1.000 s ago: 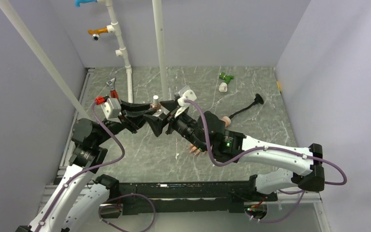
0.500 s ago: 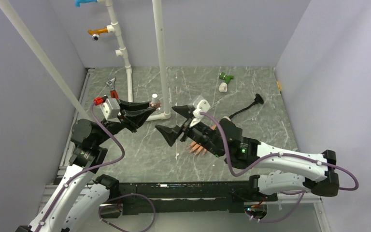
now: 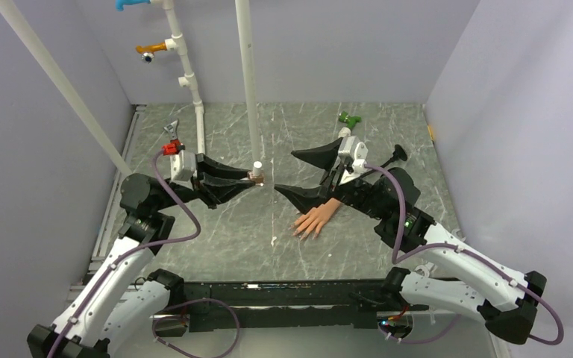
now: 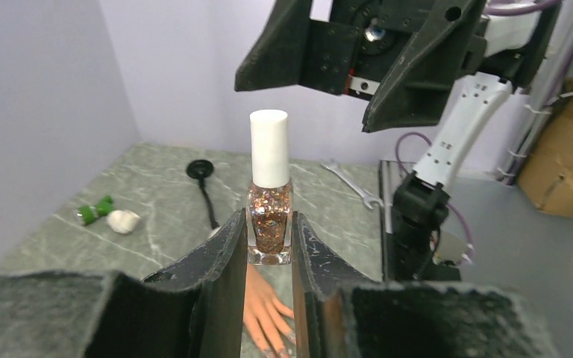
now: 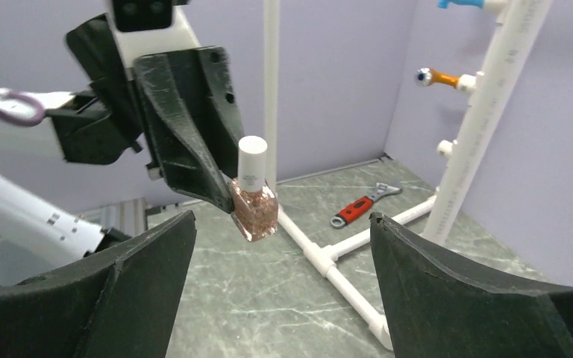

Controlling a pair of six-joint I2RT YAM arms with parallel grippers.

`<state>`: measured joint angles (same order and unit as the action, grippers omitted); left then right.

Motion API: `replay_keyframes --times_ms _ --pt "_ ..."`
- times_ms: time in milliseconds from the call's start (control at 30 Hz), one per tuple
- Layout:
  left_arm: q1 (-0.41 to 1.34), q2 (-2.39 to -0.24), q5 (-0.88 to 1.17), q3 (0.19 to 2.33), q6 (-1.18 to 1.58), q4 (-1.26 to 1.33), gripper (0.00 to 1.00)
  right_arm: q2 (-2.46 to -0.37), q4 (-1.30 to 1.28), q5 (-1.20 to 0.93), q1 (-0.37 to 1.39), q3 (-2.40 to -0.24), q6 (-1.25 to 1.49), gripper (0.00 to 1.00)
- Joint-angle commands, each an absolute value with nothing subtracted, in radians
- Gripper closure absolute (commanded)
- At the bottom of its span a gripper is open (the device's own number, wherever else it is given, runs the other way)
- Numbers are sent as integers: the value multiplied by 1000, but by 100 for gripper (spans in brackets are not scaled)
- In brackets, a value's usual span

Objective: Paint the nails
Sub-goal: Place the nail polish bottle at the center of the board.

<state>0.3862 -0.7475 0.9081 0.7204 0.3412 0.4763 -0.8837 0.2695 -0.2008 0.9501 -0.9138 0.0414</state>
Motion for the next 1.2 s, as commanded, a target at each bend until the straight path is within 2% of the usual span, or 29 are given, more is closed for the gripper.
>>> replay_keyframes --times_ms 0,300,467,667,1167 --pt "384 -782 1063 768 431 607 100 -881 249 -495 874 -954 51 13" --pt "394 -804 1135 789 366 537 100 -1038 -102 -672 818 -1181 -117 30" --pt "400 -807 1141 809 310 458 100 -1105 -207 -734 805 -1271 -171 39" --pt "400 -803 1118 820 266 397 100 -1168 -268 -815 805 -1316 -184 50" --pt "400 -807 1080 824 243 359 100 -1212 -227 -889 808 -1304 -146 60"
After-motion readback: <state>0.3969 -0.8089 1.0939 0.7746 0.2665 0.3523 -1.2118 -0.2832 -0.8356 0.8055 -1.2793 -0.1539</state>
